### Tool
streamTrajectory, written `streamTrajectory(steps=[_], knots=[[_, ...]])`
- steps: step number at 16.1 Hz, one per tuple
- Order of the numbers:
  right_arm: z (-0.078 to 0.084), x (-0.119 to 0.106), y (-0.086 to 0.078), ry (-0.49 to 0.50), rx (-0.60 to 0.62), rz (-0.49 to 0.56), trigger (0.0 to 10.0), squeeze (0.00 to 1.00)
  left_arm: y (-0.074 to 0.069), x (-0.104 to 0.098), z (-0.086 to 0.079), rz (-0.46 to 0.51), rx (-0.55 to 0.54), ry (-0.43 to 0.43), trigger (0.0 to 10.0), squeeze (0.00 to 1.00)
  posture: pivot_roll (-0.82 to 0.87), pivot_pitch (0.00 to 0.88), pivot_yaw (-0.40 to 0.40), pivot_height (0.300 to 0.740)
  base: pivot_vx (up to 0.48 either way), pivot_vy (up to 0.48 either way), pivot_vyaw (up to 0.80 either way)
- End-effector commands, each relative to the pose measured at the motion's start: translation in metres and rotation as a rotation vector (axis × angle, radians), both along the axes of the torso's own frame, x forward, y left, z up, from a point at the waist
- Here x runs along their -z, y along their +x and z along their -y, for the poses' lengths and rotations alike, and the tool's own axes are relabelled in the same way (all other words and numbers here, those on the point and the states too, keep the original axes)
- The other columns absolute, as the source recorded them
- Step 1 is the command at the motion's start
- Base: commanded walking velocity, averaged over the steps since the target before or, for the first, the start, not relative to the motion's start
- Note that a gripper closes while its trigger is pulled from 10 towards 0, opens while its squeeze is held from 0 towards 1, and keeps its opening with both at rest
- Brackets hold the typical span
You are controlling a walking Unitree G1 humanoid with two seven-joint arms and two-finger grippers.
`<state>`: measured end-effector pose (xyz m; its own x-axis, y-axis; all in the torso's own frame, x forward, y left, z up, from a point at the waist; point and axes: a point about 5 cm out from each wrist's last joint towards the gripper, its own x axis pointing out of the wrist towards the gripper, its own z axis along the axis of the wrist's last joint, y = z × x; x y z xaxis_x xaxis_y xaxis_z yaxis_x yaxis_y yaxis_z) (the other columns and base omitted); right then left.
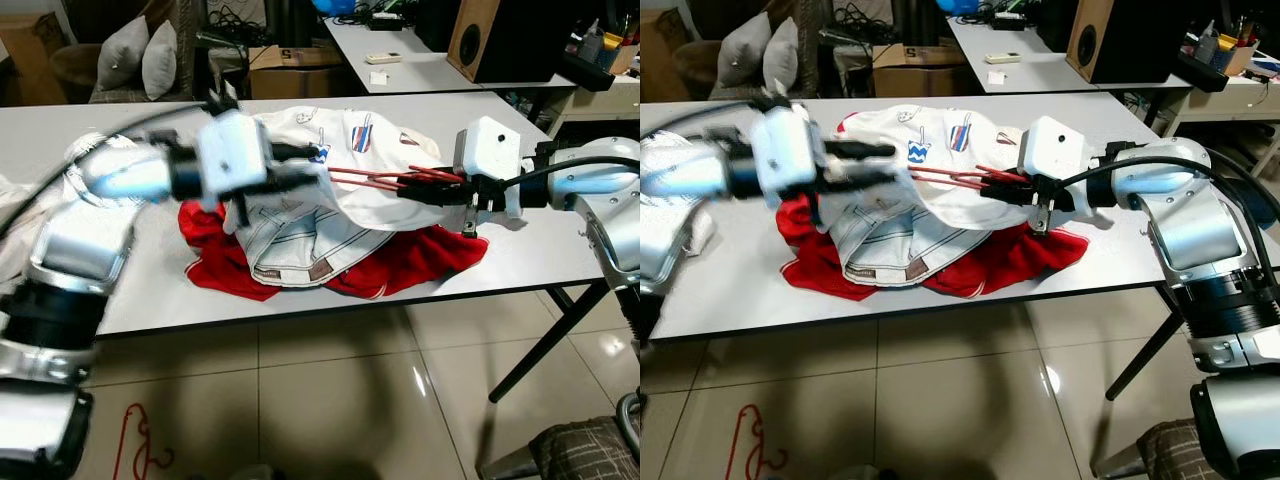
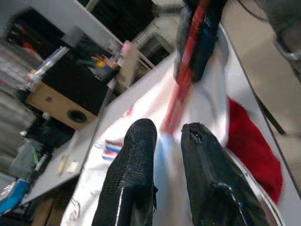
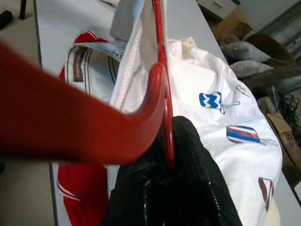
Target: Hang hanger
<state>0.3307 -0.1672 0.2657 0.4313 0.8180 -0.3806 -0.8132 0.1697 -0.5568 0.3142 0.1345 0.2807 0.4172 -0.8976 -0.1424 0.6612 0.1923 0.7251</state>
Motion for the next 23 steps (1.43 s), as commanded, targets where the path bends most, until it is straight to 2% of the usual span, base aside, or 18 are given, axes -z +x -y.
streamTrajectory(steps=[1,3,5,6,7,8,10,11,12,13,15,17,20,21,23], knots=[[-0.006,0.0,-0.003,-0.005,-0.026,-0.003,0.0,0.0,0.0,-0.003,0.008,0.007,0.003,-0.055,10.0,0.0,-0.01,0.0,-0.009,0.74,0.0,0.0,0.0],[-0.007,0.003,-0.003,-0.01,-0.028,-0.004,0.0,0.0,0.004,-0.023,0.01,0.029,-0.005,-0.214,10.0,0.0,-0.01,0.0,-0.008,0.74,0.0,0.0,0.0],[-0.006,0.003,-0.003,-0.011,-0.013,0.009,0.0,0.0,0.008,-0.039,0.0,0.048,-0.042,-0.301,10.0,0.0,-0.01,0.0,-0.004,0.74,0.0,0.0,0.0],[-0.004,0.001,-0.002,-0.021,0.013,0.038,0.0,0.0,0.019,-0.05,-0.017,0.076,-0.203,-0.414,10.0,0.0,-0.02,0.0,0.004,0.74,0.0,0.0,0.0],[-0.002,-0.003,-0.005,-0.017,0.021,0.069,0.0,0.0,0.024,-0.048,-0.03,0.039,-0.332,-0.497,10.0,0.0,-0.02,0.0,0.011,0.74,0.0,0.0,0.0],[-0.002,-0.005,-0.006,-0.013,0.022,0.079,0.0,0.0,0.024,-0.045,-0.031,0.016,-0.356,-0.525,10.0,0.0,-0.02,0.0,0.012,0.74,0.0,0.0,0.0],[-0.004,-0.015,-0.013,0.01,0.025,0.145,0.0,0.0,0.021,-0.013,-0.033,-0.07,-0.481,-0.614,10.0,0.0,-0.02,0.0,0.017,0.74,0.0,0.0,0.0],[-0.004,-0.022,-0.015,0.031,0.041,0.193,0.0,0.0,0.017,0.005,-0.033,-0.119,-0.523,-0.627,10.0,0.0,-0.02,0.0,0.017,0.74,0.0,0.0,0.0],[-0.004,-0.031,-0.016,0.063,0.066,0.247,1.7,0.0,0.012,0.021,-0.03,-0.171,-0.552,-0.629,10.0,0.0,-0.02,0.0,0.015,0.74,0.0,0.0,0.0],[-0.004,-0.038,-0.016,0.095,0.079,0.293,10.0,0.0,0.008,0.028,-0.028,-0.191,-0.566,-0.62,10.0,0.0,-0.02,0.0,0.014,0.74,0.0,0.0,0.0],[-0.003,-0.06,-0.017,0.213,0.134,0.415,10.0,0.0,-0.001,0.039,-0.022,-0.215,-0.601,-0.605,10.0,0.0,-0.02,0.0,0.005,0.74,-0.139,0.0,0.0],[0.005,-0.075,-0.014,0.251,0.197,0.476,10.0,0.0,-0.005,0.036,-0.028,-0.201,-0.644,-0.618,10.0,0.0,-0.02,0.0,0.007,0.74,-0.321,0.0,0.0],[0.015,-0.083,-0.008,0.275,0.261,0.515,10.0,0.0,-0.004,0.021,-0.045,-0.143,-0.687,-0.623,10.0,0.0,-0.02,0.0,0.004,0.74,-0.349,0.0,0.0],[0.018,-0.089,-0.005,0.325,0.285,0.525,10.0,0.0,-0.003,0.017,-0.052,-0.125,-0.711,-0.633,10.0,0.0,-0.02,0.0,0.001,0.74,-0.36,0.0,0.0],[0.017,-0.091,-0.004,0.349,0.225,0.472,10.0,0.0,-0.002,0.009,-0.063,-0.082,-0.742,-0.627,10.0,0.0,-0.01,0.0,-0.009,0.74,-0.308,0.0,0.0]])
